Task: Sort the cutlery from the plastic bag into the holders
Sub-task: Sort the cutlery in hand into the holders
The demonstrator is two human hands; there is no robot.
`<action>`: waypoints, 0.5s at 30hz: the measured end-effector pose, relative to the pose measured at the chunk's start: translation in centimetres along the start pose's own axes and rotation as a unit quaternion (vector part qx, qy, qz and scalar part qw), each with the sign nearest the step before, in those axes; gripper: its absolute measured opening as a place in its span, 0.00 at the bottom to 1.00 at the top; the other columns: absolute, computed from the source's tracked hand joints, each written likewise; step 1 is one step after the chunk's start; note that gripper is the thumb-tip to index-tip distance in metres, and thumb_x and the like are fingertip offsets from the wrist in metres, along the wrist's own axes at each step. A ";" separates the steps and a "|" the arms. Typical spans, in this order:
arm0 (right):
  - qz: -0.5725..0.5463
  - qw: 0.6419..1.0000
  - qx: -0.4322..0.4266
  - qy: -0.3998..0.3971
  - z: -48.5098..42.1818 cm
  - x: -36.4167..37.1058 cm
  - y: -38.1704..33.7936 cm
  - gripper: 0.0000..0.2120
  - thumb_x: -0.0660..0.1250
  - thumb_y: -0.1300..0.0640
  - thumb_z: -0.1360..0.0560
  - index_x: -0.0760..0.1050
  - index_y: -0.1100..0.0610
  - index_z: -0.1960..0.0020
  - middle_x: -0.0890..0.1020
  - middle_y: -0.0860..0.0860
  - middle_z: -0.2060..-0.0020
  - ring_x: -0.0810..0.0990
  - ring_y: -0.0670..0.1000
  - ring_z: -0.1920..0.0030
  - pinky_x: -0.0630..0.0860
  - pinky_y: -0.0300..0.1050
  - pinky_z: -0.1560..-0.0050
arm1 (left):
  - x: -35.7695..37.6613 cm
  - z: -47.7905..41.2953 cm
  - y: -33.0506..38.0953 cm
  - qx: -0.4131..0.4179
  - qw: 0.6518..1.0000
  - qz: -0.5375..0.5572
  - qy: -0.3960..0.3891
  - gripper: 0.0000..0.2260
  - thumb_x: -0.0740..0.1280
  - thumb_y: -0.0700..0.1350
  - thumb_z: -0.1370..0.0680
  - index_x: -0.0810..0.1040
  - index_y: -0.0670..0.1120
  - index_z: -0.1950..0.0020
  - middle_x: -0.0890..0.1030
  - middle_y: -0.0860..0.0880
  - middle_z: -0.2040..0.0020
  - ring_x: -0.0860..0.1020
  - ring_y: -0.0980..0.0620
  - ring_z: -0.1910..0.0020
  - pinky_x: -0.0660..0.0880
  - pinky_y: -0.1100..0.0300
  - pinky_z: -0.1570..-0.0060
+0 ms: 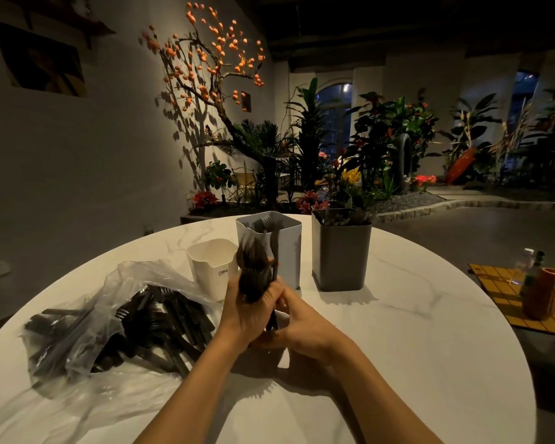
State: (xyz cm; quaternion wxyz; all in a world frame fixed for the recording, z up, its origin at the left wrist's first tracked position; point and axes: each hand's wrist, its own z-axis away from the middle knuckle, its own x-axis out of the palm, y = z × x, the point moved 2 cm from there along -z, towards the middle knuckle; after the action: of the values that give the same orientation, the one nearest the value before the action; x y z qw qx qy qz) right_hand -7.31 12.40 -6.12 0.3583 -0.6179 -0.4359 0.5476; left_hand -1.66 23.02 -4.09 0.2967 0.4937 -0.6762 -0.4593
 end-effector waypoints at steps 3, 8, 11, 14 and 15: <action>-0.009 1.000 0.001 0.007 0.0 -0.1 0.1 0.48 0.76 0.65 0.29 0.53 0.40 0.22 0.73 0.42 0.33 0.70 0.55 0.27 0.72 0.42 0.34 | 0.0 0.3 -0.6 -0.009 1.000 -0.016 -0.015 0.09 0.72 0.42 0.21 0.80 0.56 0.49 0.85 0.51 0.55 0.84 0.47 0.48 0.80 0.40 0.41; -0.093 0.995 0.008 0.023 0.3 -0.7 -0.4 0.38 0.70 0.70 0.25 0.61 0.41 0.25 0.76 0.38 0.37 0.76 0.53 0.33 0.80 0.42 0.45 | -0.5 0.7 -1.7 0.000 0.998 -0.056 -0.036 0.05 0.70 0.46 0.19 0.81 0.56 0.47 0.85 0.56 0.58 0.85 0.54 0.52 0.83 0.53 0.50; -0.176 0.983 -0.005 0.054 0.5 -1.0 -1.0 0.21 0.67 0.65 0.22 0.75 0.43 0.37 0.84 0.40 0.45 0.81 0.51 0.40 0.78 0.52 0.37 | -0.8 0.8 -1.6 -0.021 0.999 -0.004 -0.046 0.03 0.68 0.46 0.18 0.81 0.51 0.46 0.85 0.53 0.58 0.85 0.53 0.54 0.82 0.59 0.55; -0.207 0.973 -0.005 0.102 0.4 -1.0 -1.3 0.13 0.71 0.49 0.23 0.80 0.52 0.41 0.85 0.48 0.47 0.81 0.54 0.39 0.75 0.57 0.34 | -0.6 1.3 -0.9 -0.077 0.992 0.050 -0.092 0.07 0.65 0.47 0.17 0.81 0.47 0.47 0.80 0.46 0.63 0.80 0.52 0.63 0.78 0.62 0.63; -0.209 0.970 -0.004 0.123 0.4 -1.0 -1.5 0.15 0.71 0.46 0.24 0.80 0.54 0.43 0.85 0.50 0.49 0.82 0.55 0.41 0.77 0.57 0.36 | -0.5 1.4 -0.7 -0.097 0.987 0.067 -0.110 0.08 0.65 0.48 0.17 0.80 0.45 0.48 0.79 0.47 0.64 0.78 0.53 0.65 0.77 0.63 0.65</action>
State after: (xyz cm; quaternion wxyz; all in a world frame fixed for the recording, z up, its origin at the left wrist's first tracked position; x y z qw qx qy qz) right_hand -7.95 12.00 -4.48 0.5130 -0.5775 -0.5101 0.3784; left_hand -2.43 23.87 -5.32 0.2969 0.3622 -0.6889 -0.5533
